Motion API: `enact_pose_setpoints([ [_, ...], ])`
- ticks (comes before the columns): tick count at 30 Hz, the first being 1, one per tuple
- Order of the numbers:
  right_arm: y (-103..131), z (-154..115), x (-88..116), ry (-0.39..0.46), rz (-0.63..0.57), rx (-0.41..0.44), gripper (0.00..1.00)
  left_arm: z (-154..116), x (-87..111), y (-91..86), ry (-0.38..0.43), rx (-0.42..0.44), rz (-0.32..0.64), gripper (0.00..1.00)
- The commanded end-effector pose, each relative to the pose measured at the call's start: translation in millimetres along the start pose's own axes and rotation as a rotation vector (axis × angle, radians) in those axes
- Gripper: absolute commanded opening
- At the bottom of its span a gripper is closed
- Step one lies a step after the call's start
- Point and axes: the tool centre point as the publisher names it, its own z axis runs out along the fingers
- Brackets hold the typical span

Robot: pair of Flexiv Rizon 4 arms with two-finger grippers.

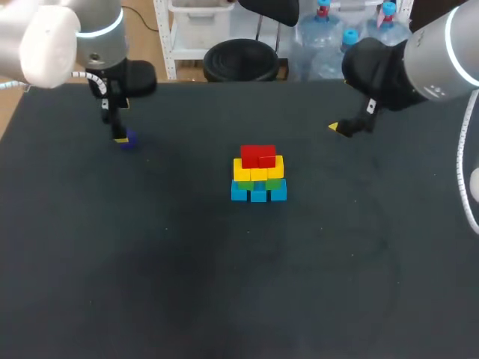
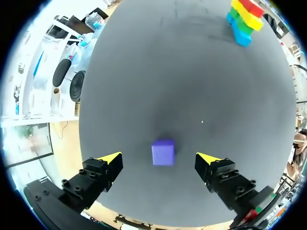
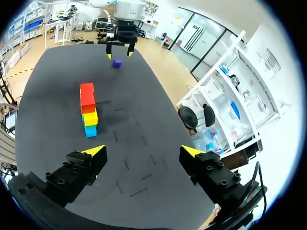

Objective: Place the blue cubes, place green cubes on the blue cubes, place the yellow cubes on the green cubes, then place the red cubes on the yellow cubes, and place purple cube on the red cubes.

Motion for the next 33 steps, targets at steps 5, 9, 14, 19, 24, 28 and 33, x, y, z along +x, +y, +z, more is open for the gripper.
enact_pose_setpoints([
  [5, 4, -1, 1, -0.001, 0.001, 0.023, 1.0, 9, -2.0, 11.0, -0.026, 0.079, -0.021, 0.91],
  [9, 4, -1, 1, -0.001, 0.001, 0.023, 1.0, 15, -0.4, 13.0, -0.029, 0.106, -0.036, 0.85],
  [14, 4, -1, 1, -0.001, 0.001, 0.023, 1.0, 19, 1.0, 12.5, -0.03, 0.129, -0.036, 0.93],
  [19, 4, -1, 1, -0.001, 0.001, 0.023, 1.0, 24, 1.7, 12.6, -0.031, 0.145, -0.038, 0.93],
  [24, 4, -1, 1, -0.001, 0.001, 0.023, 1.0, 29, 2.3, 13.7, -0.031, 0.164, -0.043, 0.89],
  [28, 4, -1, 1, -0.001, 0.001, 0.023, 1.0, 34, 1.9, 13.5, -0.033, 0.188, -0.043, 0.92],
  [33, 4, -1, 1, -0.001, 0.001, 0.023, 1.0, 36, 0.4, 12.2, -0.033, 0.205, -0.038, 0.71],
])
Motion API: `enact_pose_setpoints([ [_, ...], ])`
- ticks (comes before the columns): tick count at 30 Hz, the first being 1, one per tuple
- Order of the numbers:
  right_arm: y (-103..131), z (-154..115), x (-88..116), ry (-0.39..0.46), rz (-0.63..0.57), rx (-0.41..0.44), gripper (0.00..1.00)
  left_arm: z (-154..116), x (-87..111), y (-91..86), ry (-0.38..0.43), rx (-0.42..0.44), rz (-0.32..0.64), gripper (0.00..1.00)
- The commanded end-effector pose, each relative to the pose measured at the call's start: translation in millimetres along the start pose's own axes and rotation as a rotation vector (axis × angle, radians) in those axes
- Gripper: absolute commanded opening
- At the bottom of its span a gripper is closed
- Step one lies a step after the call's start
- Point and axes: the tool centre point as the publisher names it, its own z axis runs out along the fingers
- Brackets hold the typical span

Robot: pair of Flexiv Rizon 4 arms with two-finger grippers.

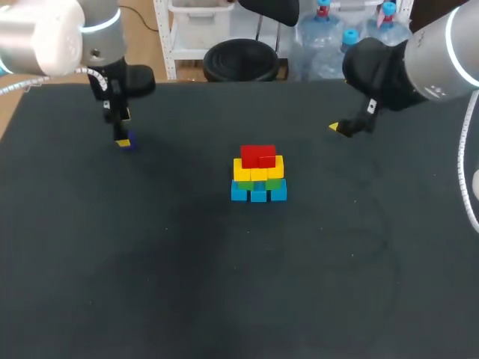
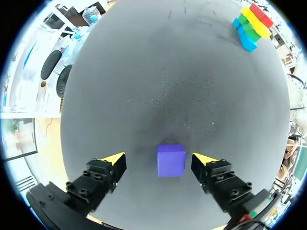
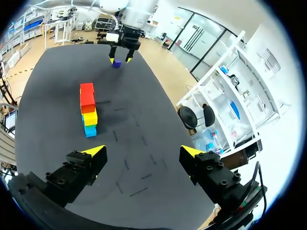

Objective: Place the blue cubes, place green cubes on the blue cubes, place the yellow cubes on the green cubes, then place the red cubes on the yellow cubes, and place purple cube on the red cubes.

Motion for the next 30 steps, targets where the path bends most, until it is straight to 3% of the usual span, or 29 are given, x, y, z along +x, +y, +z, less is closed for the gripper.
enact_pose_setpoints([
  [1, 4, 0, 1, 0.0, 0.001, 0.021, 1.0, 2, -3.1, 6.8, 0.006, 0.054, 0.005, 0.7],
  [3, 4, 0, 1, 0.0, 0.001, 0.021, 1.0, 3, -3.6, 6.2, 0.009, 0.062, 0.01, 0.71],
  [4, 4, 0, 1, 0.0, 0.001, 0.021, 1.0, 3, -3.7, 6.0, 0.009, 0.064, 0.01, 0.77],
  [7, 4, 0, 1, 0.0, 0.001, 0.021, 1.0, 4, -3.8, 5.7, 0.012, 0.073, 0.011, 0.72],
  [12, 4, 0, 1, 0.0, 0.001, 0.021, 1.0, 4, -3.8, 5.6, 0.019, 0.082, 0.017, 0.41],
  [14, 4, 0, 1, 0.0, 0.001, 0.021, 1.0, 4, -3.8, 5.5, 0.021, 0.083, 0.018, 0.08],
  [15, 4, 0, 1, 0.0, 0.001, 0.021, 1.0, 4, -3.8, 5.5, 0.024, 0.084, 0.017, 0.0],
  [20, 4, 0, 1, 0.0, 0.001, 0.021, 1.0, 2, -3.8, 4.7, 0.031, 0.083, 0.018, 0.0],
  [30, 4, 0, 1, 0.0, 0.001, 0.021, 1.0, -57, -24.5, -29.1, -0.02, 0.059, 0.053, 0.0],
])
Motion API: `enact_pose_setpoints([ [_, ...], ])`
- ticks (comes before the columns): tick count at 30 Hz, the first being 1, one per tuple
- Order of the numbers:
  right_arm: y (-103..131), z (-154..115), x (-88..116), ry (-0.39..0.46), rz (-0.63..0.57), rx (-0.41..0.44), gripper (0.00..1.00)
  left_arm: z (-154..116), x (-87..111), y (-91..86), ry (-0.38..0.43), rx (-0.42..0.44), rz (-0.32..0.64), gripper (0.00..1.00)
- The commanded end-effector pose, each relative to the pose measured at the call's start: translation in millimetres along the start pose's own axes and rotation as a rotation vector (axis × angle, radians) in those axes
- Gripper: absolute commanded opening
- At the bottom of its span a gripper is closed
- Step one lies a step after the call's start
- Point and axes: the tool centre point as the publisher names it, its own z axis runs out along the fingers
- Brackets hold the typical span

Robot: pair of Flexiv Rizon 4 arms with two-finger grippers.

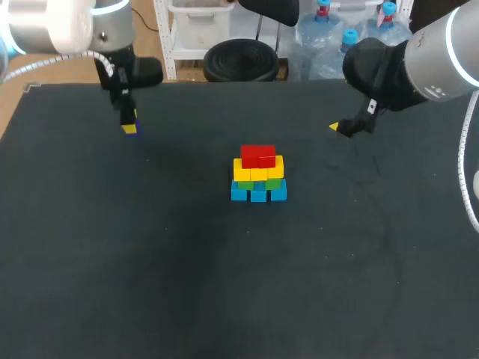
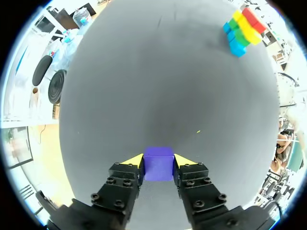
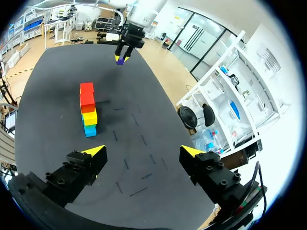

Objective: Place the blue cubes, place green cubes on the blue cubes, place the yellow cubes on the green cubes, then place the red cubes on the yellow cubes, and place purple cube on the red cubes.

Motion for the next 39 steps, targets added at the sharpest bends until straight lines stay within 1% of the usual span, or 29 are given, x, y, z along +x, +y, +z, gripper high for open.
enact_pose_setpoints([
  [1, 4, 0, 1, 0.0, 0.001, 0.021, 1.0, -29, -4.4, -25.5, -0.013, -0.026, 0.002, 0.0],
  [6, 4, 0, 1, 0.0, 0.001, 0.021, 1.0, -51, -19.0, -42.5, -0.051, -0.022, -0.016, 0.0],
  [13, 4, 0, 1, 0.0, 0.001, 0.021, 1.0, -82, -46.2, -69.7, -0.067, -0.059, -0.032, 0.0],
  [19, 4, 0, 1, 0.0, 0.001, 0.021, 1.0, -101, -68.0, -99.7, -0.068, -0.115, 0.027, 0.0],
  [20, 4, 0, 1, 0.0, 0.001, 0.021, 1.0, -104, -70.8, -104.4, -0.056, -0.142, 0.038, 0.0],
  [24, 4, 0, 1, 0.0, 0.001, 0.021, 1.0, -115, -82.0, -122.7, -0.046, -0.196, 0.084, 0.0],
  [25, 4, 0, 1, 0.0, 0.001, 0.021, 1.0, -117, -84.5, -126.2, -0.049, -0.205, 0.099, 0.0],
  [27, 4, 0, 1, 0.0, 0.001, 0.021, 1.0, -123, -89.2, -134.7, -0.05, -0.247, 0.128, 0.0],
  [29, 4, 0, 1, 0.0, 0.001, 0.021, 1.0, -130, -87.5, -138.1, -0.078, -0.289, 0.102, 0.0],
  [30, 4, 0, 1, 0.0, 0.001, 0.021, 1.0, -133, -83.4, -137.6, -0.085, -0.309, 0.077, 0.0],
  [39, 4, 0, 1, 0.0, 0.001, 0.021, 1.0, -133, -83.4, -137.6, -0.085, -0.309, 0.077, 0.0],
])
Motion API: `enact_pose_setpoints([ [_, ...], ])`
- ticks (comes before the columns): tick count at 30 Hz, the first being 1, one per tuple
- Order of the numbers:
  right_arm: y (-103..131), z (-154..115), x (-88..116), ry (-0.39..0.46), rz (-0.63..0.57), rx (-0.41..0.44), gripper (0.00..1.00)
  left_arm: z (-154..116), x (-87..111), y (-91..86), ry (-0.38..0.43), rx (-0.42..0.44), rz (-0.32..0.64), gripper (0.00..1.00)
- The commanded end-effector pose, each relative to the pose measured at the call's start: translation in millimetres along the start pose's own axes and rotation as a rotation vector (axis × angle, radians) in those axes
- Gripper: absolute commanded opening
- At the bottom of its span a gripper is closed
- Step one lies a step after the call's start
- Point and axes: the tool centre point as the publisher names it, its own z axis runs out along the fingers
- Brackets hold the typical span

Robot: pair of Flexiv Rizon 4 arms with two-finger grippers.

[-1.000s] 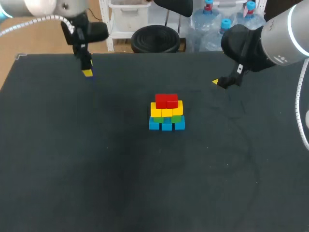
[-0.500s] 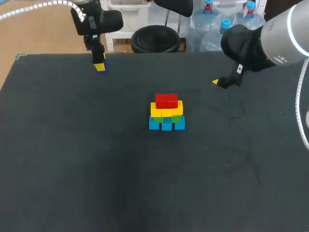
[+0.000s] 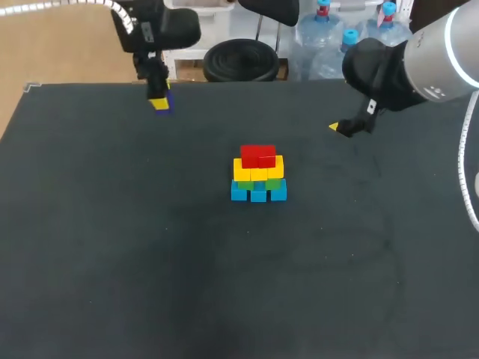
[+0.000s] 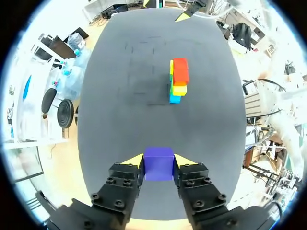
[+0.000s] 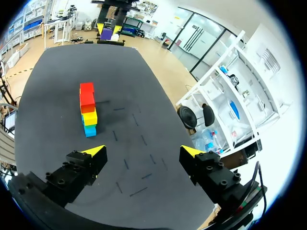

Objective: Place the blue cubes, place green cubes on the blue cubes, place the yellow cubes on the green cubes, then place the red cubes on the yellow cubes, and place purple cube on the red cubes.

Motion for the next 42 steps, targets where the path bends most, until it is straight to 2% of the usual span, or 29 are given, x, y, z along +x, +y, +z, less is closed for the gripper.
enact_pose_setpoints([
  [1, 3, 0, 1, -0.002, 0.001, 0.017, 1.0, 1, 3.0, -9.2, -0.006, -0.24, 0.0, 0.0],
  [5, 3, 0, 1, -0.002, 0.001, 0.017, 1.0, 1, 3.0, -9.2, -0.006, -0.24, 0.0, 0.0],
  [6, 3, 0, 1, -0.002, 0.001, 0.017, 1.0, 1, -0.7, -9.4, 0.006, -0.237, 0.03, 0.0],
  [13, 3, 0, 1, -0.002, 0.001, 0.017, 1.0, 15, -45.0, -10.5, 0.063, -0.134, 0.252, 0.0],
  [19, 3, 0, 1, -0.002, 0.001, 0.017, 1.0, 24, -74.0, -9.0, 0.061, -0.051, 0.355, 0.0],
  [23, 3, 0, 1, -0.002, 0.001, 0.017, 1.0, 33, -85.2, -4.4, 0.004, 0.01, 0.355, 0.0],
  [31, 3, 0, 1, -0.002, 0.001, 0.017, 1.0, 35, -110.0, -0.6, -0.014, 0.079, 0.384, 0.0],
  [37, 3, 0, 1, -0.002, 0.001, 0.017, 1.0, 31, -134.1, -6.6, 0.011, 0.107, 0.433, 0.0],
  [42, 3, 0, 1, -0.002, 0.001, 0.017, 1.0, 35, -150.9, -13.2, -0.041, 0.169, 0.445, 0.0],
])
